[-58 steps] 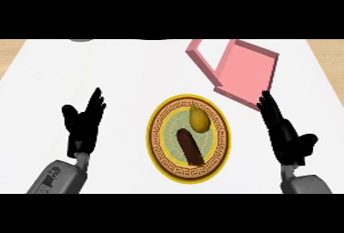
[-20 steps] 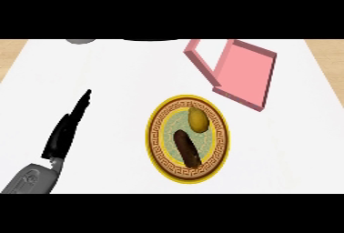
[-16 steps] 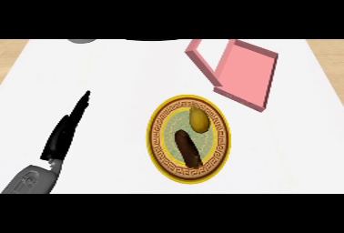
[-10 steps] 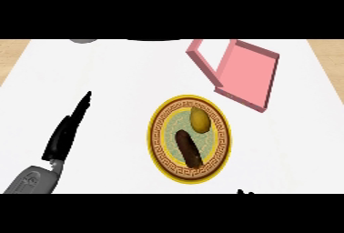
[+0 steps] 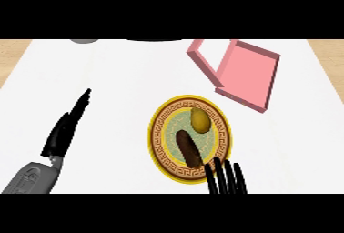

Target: Pick the sweet potato from the plate and place it in the cardboard box

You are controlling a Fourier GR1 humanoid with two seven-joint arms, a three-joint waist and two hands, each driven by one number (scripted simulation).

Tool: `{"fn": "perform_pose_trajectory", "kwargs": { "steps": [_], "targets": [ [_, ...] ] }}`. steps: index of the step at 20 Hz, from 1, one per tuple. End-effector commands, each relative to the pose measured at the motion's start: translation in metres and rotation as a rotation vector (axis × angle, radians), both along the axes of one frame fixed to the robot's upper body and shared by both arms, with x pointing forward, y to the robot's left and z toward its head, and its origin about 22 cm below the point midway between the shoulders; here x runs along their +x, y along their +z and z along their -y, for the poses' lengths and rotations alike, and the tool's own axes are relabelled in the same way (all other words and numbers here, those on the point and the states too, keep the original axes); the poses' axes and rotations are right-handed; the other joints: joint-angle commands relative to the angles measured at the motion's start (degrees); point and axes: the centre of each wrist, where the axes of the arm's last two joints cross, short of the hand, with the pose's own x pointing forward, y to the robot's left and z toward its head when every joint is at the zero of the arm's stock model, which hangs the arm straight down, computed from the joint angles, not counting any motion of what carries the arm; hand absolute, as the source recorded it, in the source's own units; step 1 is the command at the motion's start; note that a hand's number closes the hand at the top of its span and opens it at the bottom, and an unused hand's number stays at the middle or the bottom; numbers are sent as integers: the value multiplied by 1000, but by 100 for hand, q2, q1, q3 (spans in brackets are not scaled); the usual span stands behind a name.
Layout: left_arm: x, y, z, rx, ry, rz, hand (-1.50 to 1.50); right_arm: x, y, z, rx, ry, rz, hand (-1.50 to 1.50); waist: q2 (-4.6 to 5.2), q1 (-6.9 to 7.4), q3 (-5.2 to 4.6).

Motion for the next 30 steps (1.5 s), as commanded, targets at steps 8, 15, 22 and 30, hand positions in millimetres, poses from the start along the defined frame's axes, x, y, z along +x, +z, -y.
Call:
{"fn": "perform_pose_trajectory", "kwargs": {
  "steps": [8,15,22,30],
  "targets": [
    [8,9,8,6,6,5,0,35,-7,-36,-66,5,9,-150,-7,4,2],
    [-2,9,4,-2,-23,-18,0,60,-17,-40,-97,-4,-4,-150,-8,16,2],
    [2,16,12,11,6,-7,0,58,-18,-18,-87,-28,-10,-150,-11,-5,2],
    [-6,1,-9,-7,-9,4,0,99,-38,-35,-73,9,-79,-150,-3,30,2]
  ]
}}
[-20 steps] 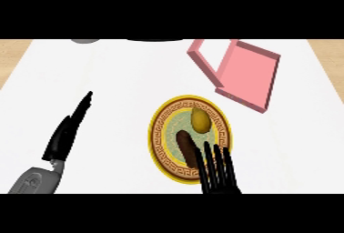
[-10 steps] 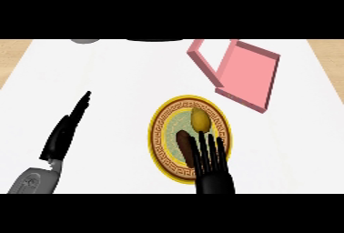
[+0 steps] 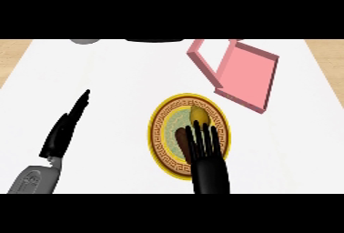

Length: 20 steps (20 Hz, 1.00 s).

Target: Pick the sweet potato from the plate and place it in the cardboard box

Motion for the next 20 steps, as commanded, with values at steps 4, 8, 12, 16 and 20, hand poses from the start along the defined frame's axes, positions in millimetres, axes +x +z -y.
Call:
{"fn": "perform_pose_trajectory", "kwargs": {
  "steps": [4,8,12,16,20],
  "targets": [
    [-1,2,18,6,-11,-3,0,25,-15,-5,11,12,-46,-150,49,27,41],
    [9,8,7,-11,-10,-14,0,30,-34,8,-2,15,-42,-150,53,8,41],
    [3,8,-4,-1,-5,-7,0,30,-45,-1,9,15,-57,-150,54,28,41],
    [-5,3,-5,3,-10,-16,0,30,-28,2,-113,22,29,150,34,21,37],
    [3,8,6,-1,3,2,0,27,-28,-1,-139,58,127,150,38,26,42]
  ]
}}
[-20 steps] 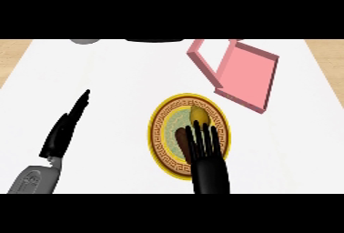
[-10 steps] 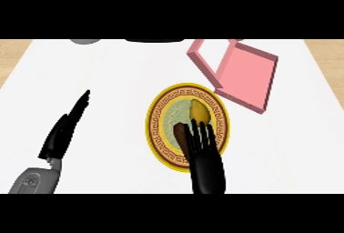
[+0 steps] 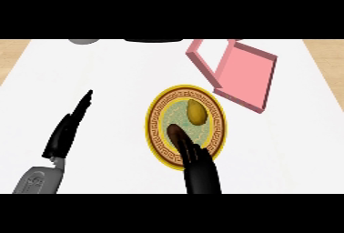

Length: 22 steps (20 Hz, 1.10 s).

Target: Pick the sweet potato from the plate and place it in the cardboard box

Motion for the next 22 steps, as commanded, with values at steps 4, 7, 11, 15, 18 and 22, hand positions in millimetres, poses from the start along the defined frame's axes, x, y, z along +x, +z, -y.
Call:
{"fn": "perform_pose_trajectory", "kwargs": {
  "steps": [4,7,11,15,18,22],
  "targets": [
    [-5,-2,5,-16,-7,4,0,35,8,-1,-67,10,307,150,48,74,69],
    [6,0,6,10,20,12,0,46,8,21,-78,-15,340,150,63,42,72],
    [-1,-1,-6,3,18,-4,0,21,13,2,-64,-31,419,150,31,33,69],
    [8,4,0,6,-34,10,0,66,50,-11,-1,-202,166,150,144,265,71],
    [10,9,5,4,-49,34,0,71,51,0,2,-329,-73,150,251,414,71],
    [10,7,5,4,-69,24,0,90,84,-8,9,-364,-83,150,205,477,64]
  ]
}}
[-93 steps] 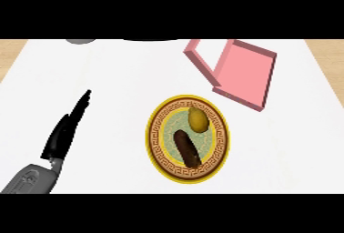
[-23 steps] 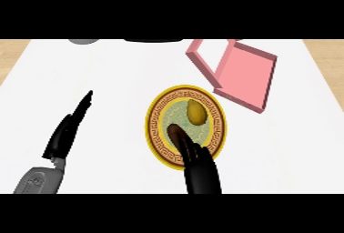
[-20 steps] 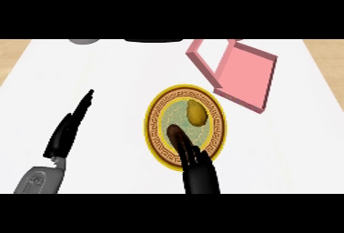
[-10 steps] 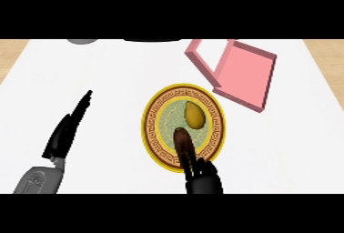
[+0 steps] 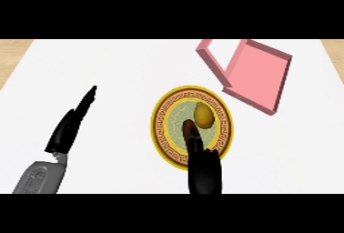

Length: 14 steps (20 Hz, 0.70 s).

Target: Pick the sweet potato from the plate and place it in the cardboard box

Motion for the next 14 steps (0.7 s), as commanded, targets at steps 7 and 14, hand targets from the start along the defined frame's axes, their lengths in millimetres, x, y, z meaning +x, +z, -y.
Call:
{"fn": "perform_pose_trajectory", "kwargs": {
  "steps": [7,14],
  "targets": [
    [7,3,8,3,-3,-7,0,99,120,-15,20,-274,264,150,-148,23,-3],
    [6,0,-3,-4,13,-11,0,173,214,-19,-12,-509,357,150,-127,23,-5]
  ]
}}
